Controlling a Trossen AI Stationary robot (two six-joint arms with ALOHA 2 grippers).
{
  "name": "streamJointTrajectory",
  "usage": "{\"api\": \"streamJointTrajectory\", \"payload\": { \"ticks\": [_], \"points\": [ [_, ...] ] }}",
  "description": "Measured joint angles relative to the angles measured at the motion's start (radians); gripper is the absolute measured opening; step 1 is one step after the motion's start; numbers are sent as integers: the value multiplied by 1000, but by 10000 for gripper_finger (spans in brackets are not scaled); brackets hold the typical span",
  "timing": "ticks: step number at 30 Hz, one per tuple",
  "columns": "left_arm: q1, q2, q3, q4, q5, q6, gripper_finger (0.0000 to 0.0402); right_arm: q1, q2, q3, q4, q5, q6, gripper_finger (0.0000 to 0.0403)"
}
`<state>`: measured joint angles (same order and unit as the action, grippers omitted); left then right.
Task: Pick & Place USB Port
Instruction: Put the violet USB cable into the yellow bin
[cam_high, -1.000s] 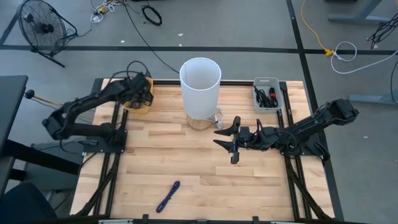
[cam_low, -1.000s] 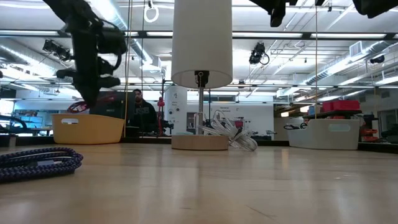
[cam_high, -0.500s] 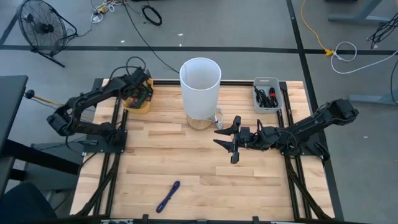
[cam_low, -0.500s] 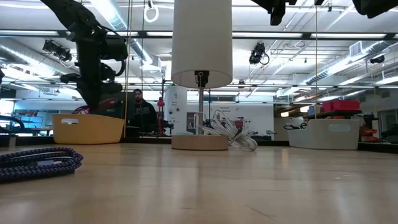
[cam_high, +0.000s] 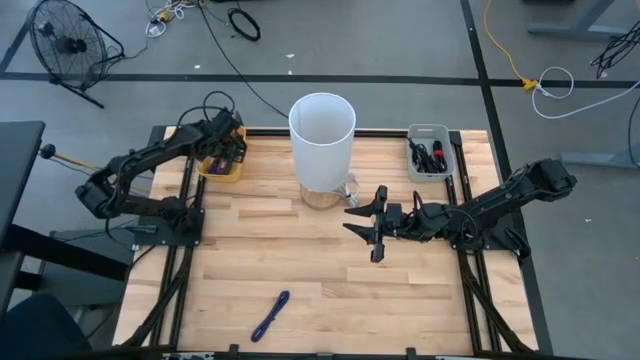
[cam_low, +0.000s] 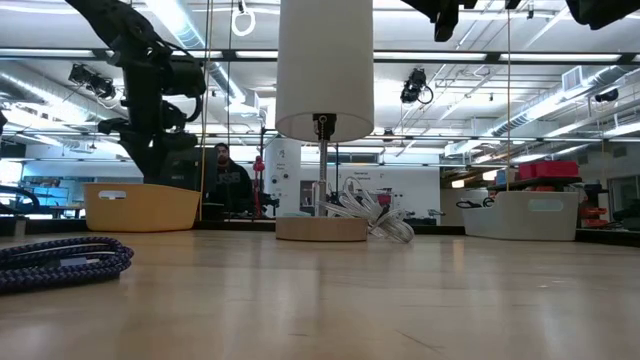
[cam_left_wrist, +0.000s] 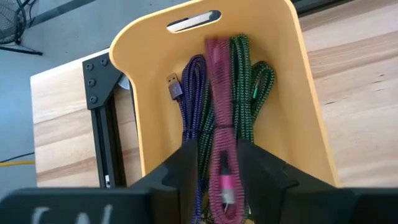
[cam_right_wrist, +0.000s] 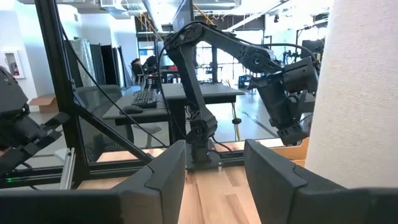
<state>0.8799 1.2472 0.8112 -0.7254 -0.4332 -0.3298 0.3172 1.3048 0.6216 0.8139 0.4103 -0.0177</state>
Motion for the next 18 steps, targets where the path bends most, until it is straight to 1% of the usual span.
{"api": "streamJointTrajectory", "payload": {
  "ticks": [3,5,6,8,10,12,15,18],
  "points": [
    [0,0,0,6,0,3,130,0,0,0,0,0,0,165],
    [0,-1,0,17,12,35,134,0,0,0,0,0,0,165],
    [-2,-4,0,16,39,60,135,0,0,0,0,0,0,165],
    [-3,-17,11,-9,130,105,136,0,0,0,0,0,0,165],
    [-13,-32,40,-45,236,105,136,0,0,0,0,0,0,165],
    [-37,-52,73,-88,317,96,137,-3,0,0,0,0,0,165],
    [-110,-91,100,-117,394,79,137,-9,0,0,0,0,0,165],
    [-215,-141,101,-132,437,44,137,-11,0,0,-4,0,0,165]
  ]
}}
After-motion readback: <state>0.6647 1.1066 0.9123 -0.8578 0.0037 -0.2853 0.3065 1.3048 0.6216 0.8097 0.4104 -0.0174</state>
